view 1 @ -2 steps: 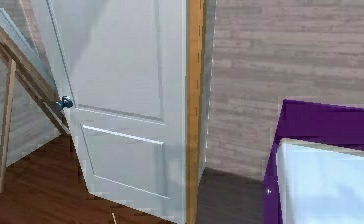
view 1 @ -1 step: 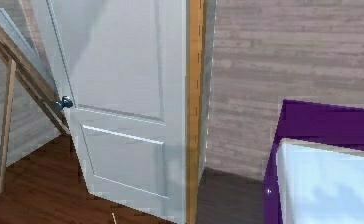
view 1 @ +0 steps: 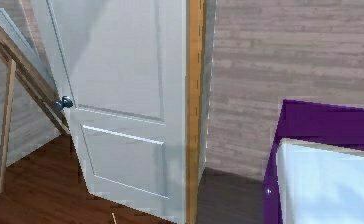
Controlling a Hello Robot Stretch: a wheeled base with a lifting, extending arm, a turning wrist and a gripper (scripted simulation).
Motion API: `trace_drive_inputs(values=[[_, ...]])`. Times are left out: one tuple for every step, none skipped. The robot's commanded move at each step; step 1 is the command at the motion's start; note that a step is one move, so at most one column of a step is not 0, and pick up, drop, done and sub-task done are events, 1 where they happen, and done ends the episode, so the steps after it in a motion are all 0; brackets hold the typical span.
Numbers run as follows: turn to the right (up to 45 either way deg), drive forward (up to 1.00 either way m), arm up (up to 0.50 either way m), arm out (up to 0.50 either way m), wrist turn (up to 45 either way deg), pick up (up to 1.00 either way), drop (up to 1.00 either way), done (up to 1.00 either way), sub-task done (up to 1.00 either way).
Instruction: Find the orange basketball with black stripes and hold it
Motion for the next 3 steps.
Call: trace_drive_inputs(values=[[0.0, 0.0, 0.0, 0.0, 30.0, 0.0, 0.0, 0.0, 0.0], [0.0, 0.0, -0.3, 0.0, 0.0, 0.0, 0.0, 0.0, 0.0], [0.0, 0.0, 0.0, 0.0, 0.0, 1.0, 0.0, 0.0, 0.0]])
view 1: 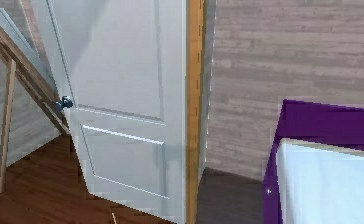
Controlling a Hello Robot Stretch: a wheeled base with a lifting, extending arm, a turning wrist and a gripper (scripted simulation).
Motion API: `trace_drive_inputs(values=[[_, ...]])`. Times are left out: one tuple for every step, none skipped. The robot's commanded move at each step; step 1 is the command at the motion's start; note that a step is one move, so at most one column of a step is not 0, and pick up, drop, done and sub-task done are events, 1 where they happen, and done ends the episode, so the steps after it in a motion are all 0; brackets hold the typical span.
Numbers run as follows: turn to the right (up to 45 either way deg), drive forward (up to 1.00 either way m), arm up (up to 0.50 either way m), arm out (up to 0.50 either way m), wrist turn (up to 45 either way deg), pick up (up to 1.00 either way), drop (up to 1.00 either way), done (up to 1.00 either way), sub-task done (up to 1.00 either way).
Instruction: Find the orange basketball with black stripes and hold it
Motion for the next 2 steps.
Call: trace_drive_inputs(values=[[0.0, 0.0, 0.1, 0.0, 0.0, 0.0, 0.0, 0.0, 0.0], [0.0, 0.0, 0.0, 0.0, 0.0, 0.0, 0.0, 1.0, 0.0]])
